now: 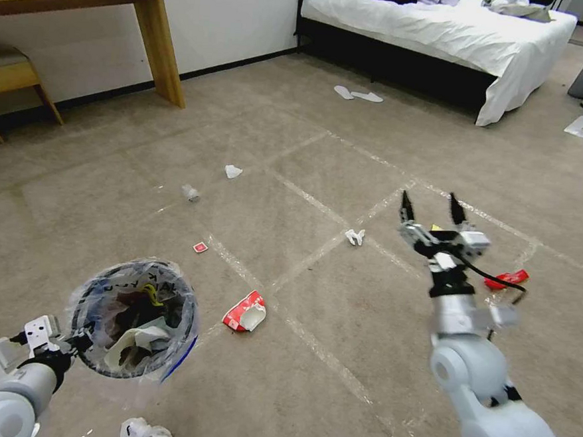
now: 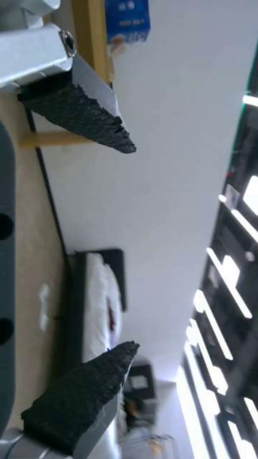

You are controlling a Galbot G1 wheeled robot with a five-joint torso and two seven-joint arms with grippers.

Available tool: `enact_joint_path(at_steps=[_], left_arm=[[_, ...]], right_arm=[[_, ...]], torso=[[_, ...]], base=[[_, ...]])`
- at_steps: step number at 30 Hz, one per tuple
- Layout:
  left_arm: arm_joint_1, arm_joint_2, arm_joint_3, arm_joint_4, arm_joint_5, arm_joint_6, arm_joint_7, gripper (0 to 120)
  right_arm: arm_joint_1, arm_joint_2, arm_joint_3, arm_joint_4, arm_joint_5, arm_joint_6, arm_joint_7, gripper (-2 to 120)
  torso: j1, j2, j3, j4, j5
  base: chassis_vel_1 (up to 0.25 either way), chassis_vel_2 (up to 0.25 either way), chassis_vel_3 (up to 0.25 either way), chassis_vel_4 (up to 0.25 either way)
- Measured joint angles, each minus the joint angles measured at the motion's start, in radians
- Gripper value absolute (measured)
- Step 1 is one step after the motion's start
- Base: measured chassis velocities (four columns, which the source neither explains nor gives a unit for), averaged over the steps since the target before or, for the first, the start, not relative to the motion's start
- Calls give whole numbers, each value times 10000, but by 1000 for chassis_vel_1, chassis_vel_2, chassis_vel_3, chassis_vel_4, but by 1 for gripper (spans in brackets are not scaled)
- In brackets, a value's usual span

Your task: Pick up the trash bin and place the garbage on the floor into it.

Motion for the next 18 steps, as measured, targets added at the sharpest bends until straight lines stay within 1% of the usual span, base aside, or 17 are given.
enact_joint_path(at_steps=[2,4,5,7,8,10,11,13,15,18], left_arm=[[-5,0,14,2,6,-4,0,0],[-38,-16,52,37,17,-16,16,0],[-38,-16,52,37,17,-16,16,0],[-86,-80,71,98,30,-22,24,0],[-86,-80,71,98,30,-22,24,0],[-131,-157,78,151,100,-46,52,0],[-131,-157,78,151,100,-46,52,0],[-198,-247,84,188,202,-91,127,0],[-209,-258,88,191,216,-97,133,0],[-293,-359,151,238,553,-174,284,0]], right_arm=[[-207,84,238,99,-130,164,-72,100],[-605,322,674,334,-229,354,-97,100],[-605,322,674,334,-229,354,-97,100],[-858,667,1086,470,-501,641,-97,100],[-858,667,1086,470,-501,641,-97,100],[-1069,973,1586,601,-887,945,-115,100],[-1069,973,1586,601,-887,945,-115,100],[-1270,1202,2183,653,-1249,1285,-148,100],[-1338,1228,2291,660,-1307,1334,-148,100],[-1743,1416,2789,830,-1730,1386,58,100]], torso=[[0,0,0,0,1],[0,0,0,-1,0],[0,0,0,-1,0],[0,0,1,1,0],[0,0,1,1,0],[0,0,1,0,-1],[0,0,1,0,-1],[0,0,1,1,-1],[0,0,1,1,0],[0,0,1,-1,-1]], base=[[0,0,0,0],[0,0,0,0],[0,0,0,0],[0,0,0,0],[0,0,0,0],[0,0,0,0],[0,0,0,0],[0,0,0,0],[0,0,0,0],[0,0,0,0]])
